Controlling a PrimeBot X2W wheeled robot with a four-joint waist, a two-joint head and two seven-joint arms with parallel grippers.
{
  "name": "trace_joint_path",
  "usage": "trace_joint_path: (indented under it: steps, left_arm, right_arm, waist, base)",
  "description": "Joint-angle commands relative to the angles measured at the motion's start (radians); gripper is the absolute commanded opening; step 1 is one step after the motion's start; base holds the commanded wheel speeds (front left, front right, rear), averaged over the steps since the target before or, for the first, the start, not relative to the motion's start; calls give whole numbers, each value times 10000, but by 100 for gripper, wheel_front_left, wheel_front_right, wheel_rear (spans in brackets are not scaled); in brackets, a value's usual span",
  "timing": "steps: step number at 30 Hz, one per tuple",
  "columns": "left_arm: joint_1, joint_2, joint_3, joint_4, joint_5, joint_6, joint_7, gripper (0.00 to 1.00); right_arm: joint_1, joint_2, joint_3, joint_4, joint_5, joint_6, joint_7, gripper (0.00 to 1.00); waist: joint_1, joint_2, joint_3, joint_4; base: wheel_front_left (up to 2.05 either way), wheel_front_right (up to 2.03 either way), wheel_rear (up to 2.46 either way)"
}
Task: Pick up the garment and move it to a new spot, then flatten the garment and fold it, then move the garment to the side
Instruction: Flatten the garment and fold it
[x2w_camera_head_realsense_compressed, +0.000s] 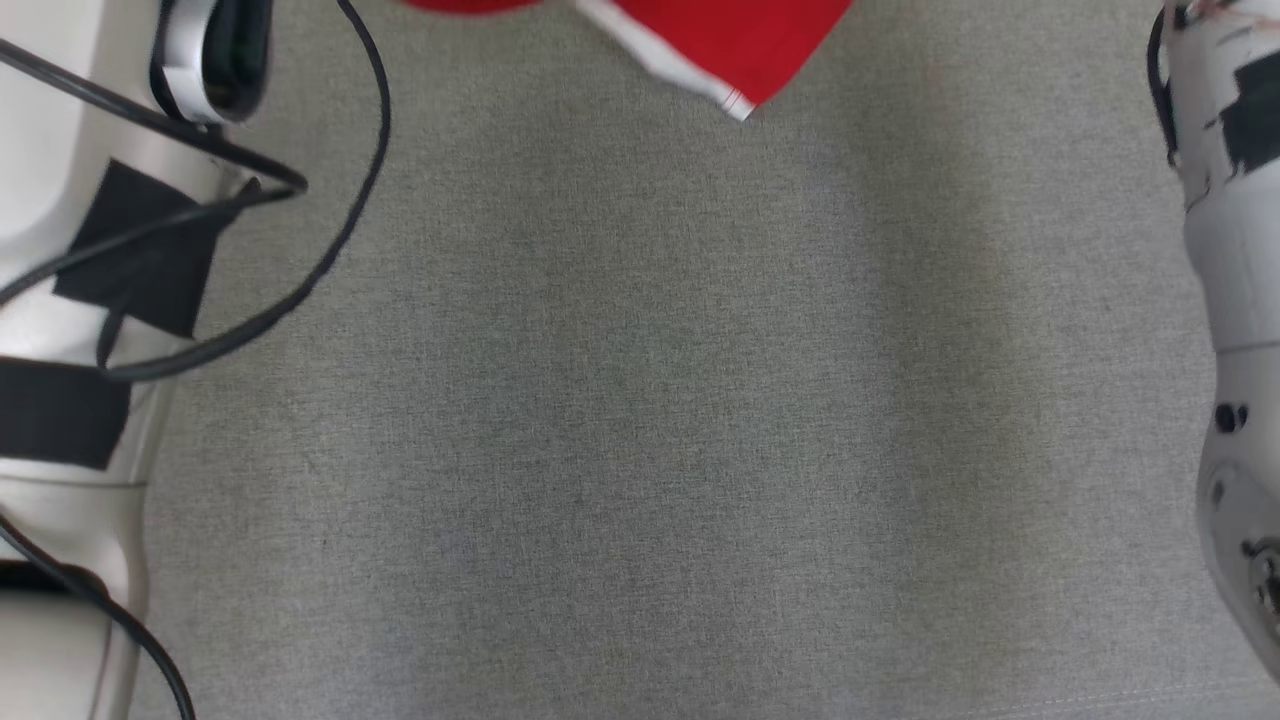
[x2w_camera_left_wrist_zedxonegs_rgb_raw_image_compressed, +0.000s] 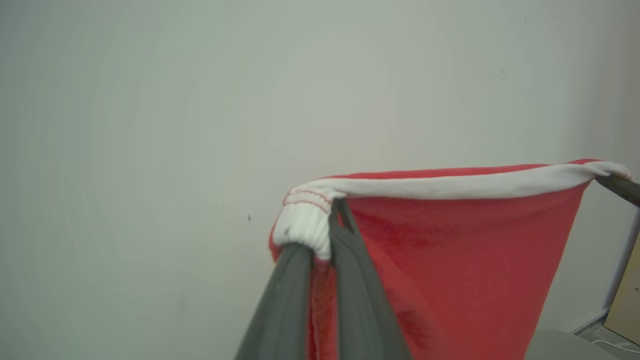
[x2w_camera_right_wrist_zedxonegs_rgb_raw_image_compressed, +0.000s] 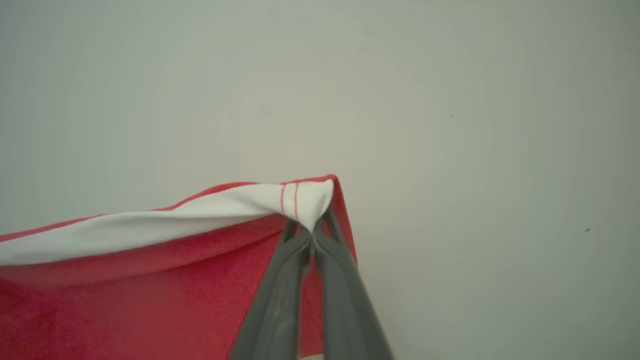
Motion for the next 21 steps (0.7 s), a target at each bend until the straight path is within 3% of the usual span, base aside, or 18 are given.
trace_joint_path:
  steps: [1, 7, 16, 21]
  left_arm:
    - [-402, 74, 77, 39, 148, 97, -198, 0]
    - [-813, 4, 367, -19, 503, 249, -662, 0]
    - [321, -525, 146, -111, 641, -527, -690, 0]
    - [1522, -833, -142, -125, 314, -1001, -686, 0]
  right_arm:
    - [-437, -22, -105, 163, -142, -3, -408, 0]
    - [-1475, -18, -200, 789, -684, -5, -1454, 0]
    - [-560, -36, 1177, 1286, -765, -5, -1457, 0]
    - [810, -470, 2262, 1036, 61, -5, -374, 0]
  waist:
    - [-4, -3, 133, -31]
    - [-4, -3, 424, 63]
    - [-4, -3, 800, 460]
    - [-4, -3, 457, 852]
  base:
    - [0, 0, 0]
    - [0, 0, 0]
    - [0, 0, 0]
    - [0, 0, 0]
